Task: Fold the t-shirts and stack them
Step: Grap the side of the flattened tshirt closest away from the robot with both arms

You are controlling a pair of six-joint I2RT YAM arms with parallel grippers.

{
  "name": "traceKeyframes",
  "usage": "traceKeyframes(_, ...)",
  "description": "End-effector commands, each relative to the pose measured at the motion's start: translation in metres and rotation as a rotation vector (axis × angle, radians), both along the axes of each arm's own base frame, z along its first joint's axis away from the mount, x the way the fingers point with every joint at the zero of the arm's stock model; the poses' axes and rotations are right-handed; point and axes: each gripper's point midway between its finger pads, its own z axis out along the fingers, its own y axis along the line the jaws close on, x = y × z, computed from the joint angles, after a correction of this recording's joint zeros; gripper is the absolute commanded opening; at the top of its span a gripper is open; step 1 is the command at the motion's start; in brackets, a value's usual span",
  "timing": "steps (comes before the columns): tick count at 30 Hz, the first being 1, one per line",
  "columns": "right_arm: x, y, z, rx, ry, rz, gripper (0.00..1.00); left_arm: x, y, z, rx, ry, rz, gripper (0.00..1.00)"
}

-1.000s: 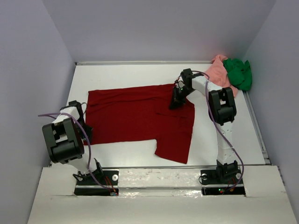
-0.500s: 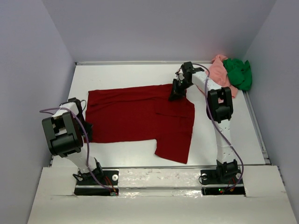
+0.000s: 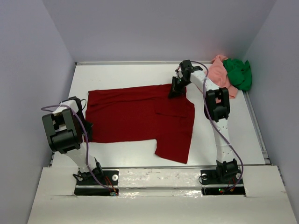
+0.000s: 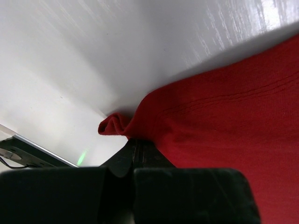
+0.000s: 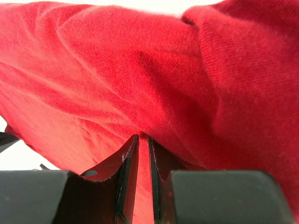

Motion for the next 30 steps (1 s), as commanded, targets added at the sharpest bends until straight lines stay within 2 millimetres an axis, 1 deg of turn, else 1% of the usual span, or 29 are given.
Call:
traceKeyframes(1,0.023,-0.015,-0.021,-0.091,-0.060,-0.031,0.20,0.050,0.003,-0.017,0.004,-0.166,-0.004,0.00)
traceKeyframes(4,0.026,-0.018,-0.029,-0.112,-0.059,-0.043,0.20,0.054,0.003,-0.018,-0.004,-0.168,-0.009,0.00)
traceKeyframes(6,0.030,-0.019,-0.031,-0.126,-0.072,-0.048,0.20,0.059,0.004,-0.019,-0.007,-0.173,-0.014,0.00)
traceKeyframes(13,0.054,-0.039,-0.042,-0.252,-0.159,-0.065,0.20,0.076,0.007,-0.024,-0.016,-0.182,-0.021,0.00)
traceKeyframes(15,0.062,-0.039,-0.043,-0.256,-0.178,-0.069,0.21,0.083,0.010,-0.023,-0.013,-0.192,-0.025,0.00)
traceKeyframes(17,0.069,-0.039,-0.043,-0.266,-0.198,-0.077,0.21,0.089,0.012,-0.027,-0.015,-0.185,-0.028,0.00)
traceKeyframes(19,0.073,-0.040,-0.044,-0.268,-0.206,-0.083,0.21,0.094,0.013,-0.029,-0.015,-0.185,-0.031,0.00)
traceKeyframes(20,0.074,-0.039,-0.044,-0.265,-0.211,-0.087,0.22,0.104,0.011,-0.026,-0.039,-0.208,-0.031,0.00)
traceKeyframes(22,0.080,-0.038,-0.043,-0.259,-0.230,-0.095,0.22,0.110,0.011,-0.030,-0.046,-0.207,-0.029,0.00)
traceKeyframes(23,0.082,-0.037,-0.043,-0.259,-0.234,-0.096,0.23,0.117,0.011,-0.031,-0.053,-0.216,-0.030,0.00)
traceKeyframes(24,0.086,-0.036,-0.042,-0.255,-0.249,-0.099,0.23,0.120,0.012,-0.031,-0.056,-0.218,-0.029,0.00)
traceKeyframes(25,0.088,-0.036,-0.041,-0.251,-0.256,-0.099,0.24,0.127,0.013,-0.030,-0.055,-0.234,-0.030,0.00)
traceKeyframes(27,0.091,-0.034,-0.040,-0.243,-0.268,-0.101,0.25,0.132,0.014,-0.030,-0.058,-0.237,-0.030,0.00)
traceKeyframes(28,0.093,-0.033,-0.039,-0.240,-0.275,-0.102,0.25,0.133,0.014,-0.035,-0.060,-0.229,-0.029,0.00)
traceKeyframes(29,0.094,-0.032,-0.036,-0.235,-0.282,-0.100,0.25,0.140,0.016,-0.033,-0.060,-0.245,-0.030,0.00)
traceKeyframes(30,0.096,-0.032,-0.034,-0.230,-0.292,-0.101,0.25,0.141,0.015,-0.035,-0.062,-0.240,-0.030,0.00)
